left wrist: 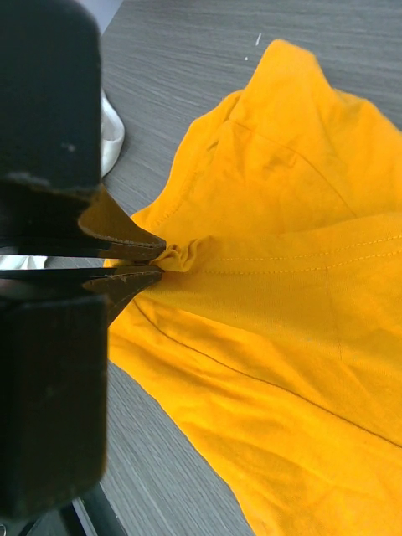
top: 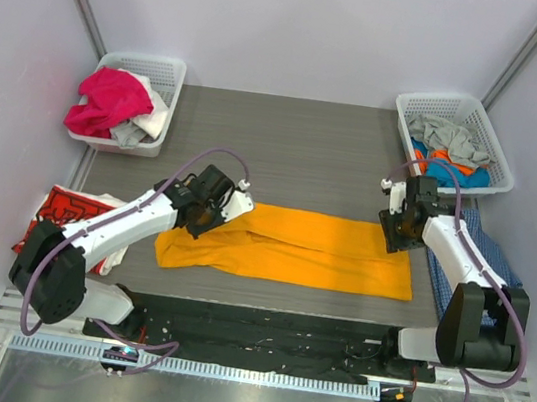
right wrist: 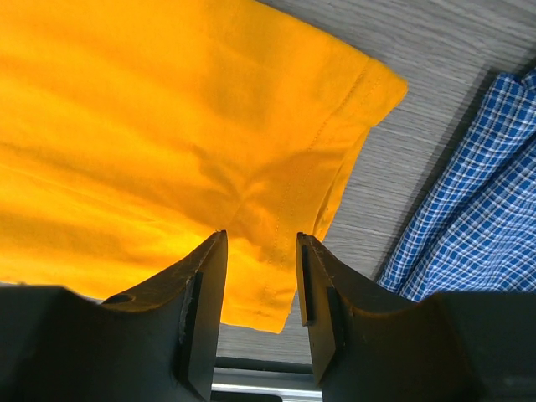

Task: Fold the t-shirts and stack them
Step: Fold the other side of the tshirt into a rectangle

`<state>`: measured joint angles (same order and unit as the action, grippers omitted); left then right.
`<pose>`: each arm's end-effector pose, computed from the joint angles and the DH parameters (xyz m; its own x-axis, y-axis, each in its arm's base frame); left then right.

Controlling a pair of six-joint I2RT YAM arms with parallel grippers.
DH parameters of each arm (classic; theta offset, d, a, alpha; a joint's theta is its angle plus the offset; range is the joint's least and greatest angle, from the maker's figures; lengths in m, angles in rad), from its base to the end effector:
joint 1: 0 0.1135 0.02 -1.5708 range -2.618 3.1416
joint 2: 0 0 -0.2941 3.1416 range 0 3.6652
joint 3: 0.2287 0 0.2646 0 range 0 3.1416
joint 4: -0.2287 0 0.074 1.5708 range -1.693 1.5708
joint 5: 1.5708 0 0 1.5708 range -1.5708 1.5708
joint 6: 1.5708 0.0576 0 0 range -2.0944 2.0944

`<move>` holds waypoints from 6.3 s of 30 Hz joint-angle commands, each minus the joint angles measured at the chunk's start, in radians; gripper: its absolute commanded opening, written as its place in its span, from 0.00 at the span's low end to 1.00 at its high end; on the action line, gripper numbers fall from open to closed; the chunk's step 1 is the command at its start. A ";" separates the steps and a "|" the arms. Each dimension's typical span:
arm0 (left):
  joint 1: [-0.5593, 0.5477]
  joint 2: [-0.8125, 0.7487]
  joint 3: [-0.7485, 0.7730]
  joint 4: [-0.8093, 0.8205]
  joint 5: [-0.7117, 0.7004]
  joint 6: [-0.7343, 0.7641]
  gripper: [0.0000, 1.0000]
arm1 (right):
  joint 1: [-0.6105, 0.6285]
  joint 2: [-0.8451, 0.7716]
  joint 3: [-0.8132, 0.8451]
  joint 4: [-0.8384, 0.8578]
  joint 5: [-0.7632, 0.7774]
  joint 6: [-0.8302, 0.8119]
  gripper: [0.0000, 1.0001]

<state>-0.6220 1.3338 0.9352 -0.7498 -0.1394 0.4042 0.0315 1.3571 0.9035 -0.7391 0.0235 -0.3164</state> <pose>0.2204 -0.1482 0.2351 -0.4728 0.8182 -0.3271 0.7795 0.5615 0.2777 0.2641 0.0070 0.2196 -0.8757 -0.3388 -0.3440 -0.3107 0.9408 -0.1356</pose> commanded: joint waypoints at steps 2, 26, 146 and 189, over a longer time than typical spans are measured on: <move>-0.007 0.028 0.007 0.035 -0.014 0.007 0.00 | 0.005 0.042 0.011 0.004 0.012 -0.024 0.45; -0.094 0.074 -0.022 -0.014 -0.060 -0.010 0.00 | 0.005 0.126 -0.020 0.050 0.127 -0.130 0.43; 0.100 0.323 0.194 0.014 0.442 0.254 0.00 | 0.005 0.089 -0.083 0.089 0.138 -0.135 0.41; -0.007 0.290 0.177 0.110 0.276 0.298 0.60 | 0.005 0.103 -0.123 0.121 0.135 -0.130 0.41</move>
<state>-0.6662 1.5890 1.0531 -0.6785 0.1242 0.6624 0.0319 1.4815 0.8005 -0.6369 0.1474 -0.4419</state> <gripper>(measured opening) 0.597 0.413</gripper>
